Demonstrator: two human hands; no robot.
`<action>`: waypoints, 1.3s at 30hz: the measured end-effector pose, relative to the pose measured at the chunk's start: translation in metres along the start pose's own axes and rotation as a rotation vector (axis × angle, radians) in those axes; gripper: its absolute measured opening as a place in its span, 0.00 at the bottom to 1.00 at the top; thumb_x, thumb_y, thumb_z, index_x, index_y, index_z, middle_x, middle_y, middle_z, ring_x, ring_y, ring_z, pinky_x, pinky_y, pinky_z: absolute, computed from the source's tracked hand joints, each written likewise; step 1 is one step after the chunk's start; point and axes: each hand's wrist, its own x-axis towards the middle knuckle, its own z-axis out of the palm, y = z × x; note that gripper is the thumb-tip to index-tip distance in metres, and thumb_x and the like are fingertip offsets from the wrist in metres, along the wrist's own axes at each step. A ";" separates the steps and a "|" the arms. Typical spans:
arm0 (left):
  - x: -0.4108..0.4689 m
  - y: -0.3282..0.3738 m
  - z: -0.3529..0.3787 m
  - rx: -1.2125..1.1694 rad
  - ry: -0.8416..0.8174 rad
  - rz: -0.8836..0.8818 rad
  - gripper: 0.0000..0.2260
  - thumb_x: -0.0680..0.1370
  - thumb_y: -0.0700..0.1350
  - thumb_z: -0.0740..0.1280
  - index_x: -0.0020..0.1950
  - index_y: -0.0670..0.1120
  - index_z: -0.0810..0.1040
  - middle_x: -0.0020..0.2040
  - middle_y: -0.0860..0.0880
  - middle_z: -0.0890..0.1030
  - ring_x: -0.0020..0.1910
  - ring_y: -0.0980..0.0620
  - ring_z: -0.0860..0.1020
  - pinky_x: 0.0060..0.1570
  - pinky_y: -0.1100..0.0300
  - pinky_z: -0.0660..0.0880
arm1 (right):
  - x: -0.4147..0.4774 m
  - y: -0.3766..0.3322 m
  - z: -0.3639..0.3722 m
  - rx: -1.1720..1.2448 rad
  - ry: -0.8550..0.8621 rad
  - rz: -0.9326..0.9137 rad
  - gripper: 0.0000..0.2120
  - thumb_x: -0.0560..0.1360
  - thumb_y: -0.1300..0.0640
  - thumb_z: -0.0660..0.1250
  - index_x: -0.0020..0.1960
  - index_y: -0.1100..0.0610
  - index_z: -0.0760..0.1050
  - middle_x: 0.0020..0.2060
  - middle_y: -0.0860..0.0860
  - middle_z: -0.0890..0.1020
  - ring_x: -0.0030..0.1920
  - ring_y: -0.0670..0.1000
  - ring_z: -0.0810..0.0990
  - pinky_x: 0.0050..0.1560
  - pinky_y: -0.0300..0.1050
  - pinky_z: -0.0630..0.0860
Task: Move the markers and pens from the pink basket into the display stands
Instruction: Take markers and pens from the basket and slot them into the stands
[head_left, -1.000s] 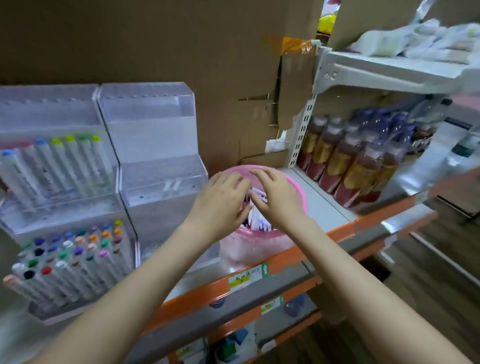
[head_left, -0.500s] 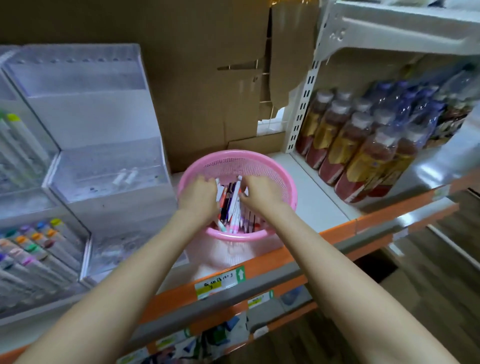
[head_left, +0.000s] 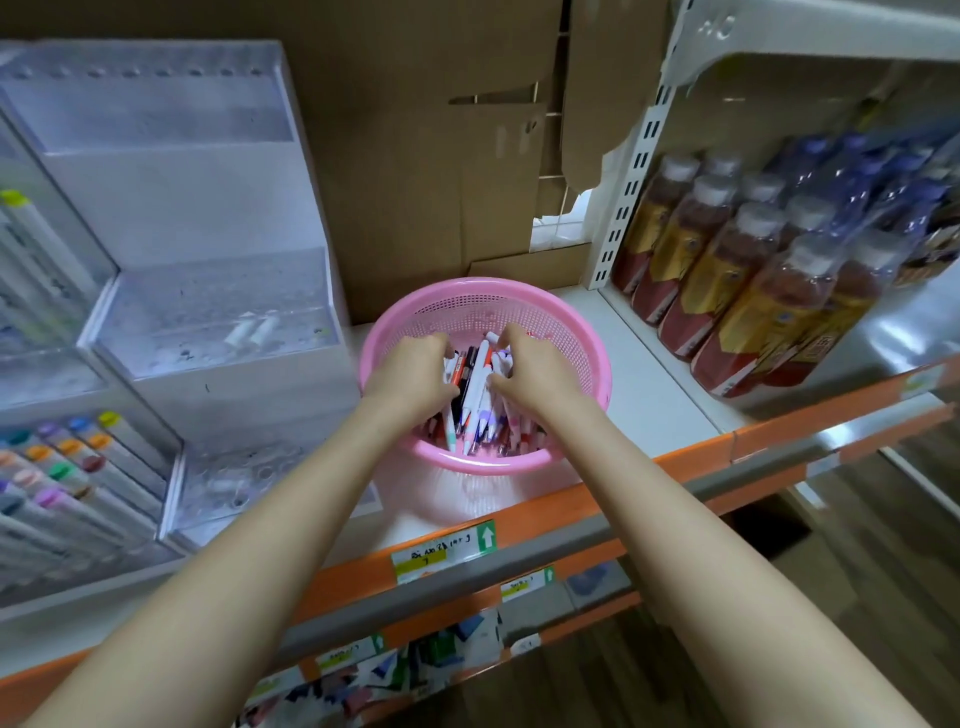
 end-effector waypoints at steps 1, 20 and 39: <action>0.001 0.000 0.000 -0.042 -0.002 -0.019 0.19 0.70 0.41 0.72 0.60 0.45 0.75 0.49 0.46 0.81 0.47 0.47 0.78 0.44 0.55 0.76 | -0.001 0.000 0.000 0.014 0.008 -0.001 0.20 0.73 0.55 0.69 0.62 0.57 0.67 0.51 0.57 0.79 0.49 0.58 0.76 0.40 0.47 0.69; -0.011 0.001 -0.023 -0.539 0.290 0.170 0.20 0.74 0.39 0.70 0.64 0.53 0.76 0.47 0.60 0.78 0.46 0.60 0.78 0.45 0.55 0.80 | -0.013 -0.011 -0.023 0.364 0.170 -0.229 0.25 0.74 0.65 0.66 0.69 0.50 0.70 0.49 0.52 0.82 0.41 0.49 0.80 0.45 0.46 0.78; -0.105 -0.035 -0.158 -0.385 0.668 0.244 0.19 0.73 0.41 0.72 0.62 0.53 0.75 0.44 0.49 0.81 0.39 0.54 0.80 0.46 0.57 0.79 | -0.052 -0.160 -0.063 0.602 0.389 -0.621 0.22 0.72 0.65 0.70 0.64 0.55 0.71 0.33 0.46 0.75 0.36 0.49 0.80 0.44 0.50 0.79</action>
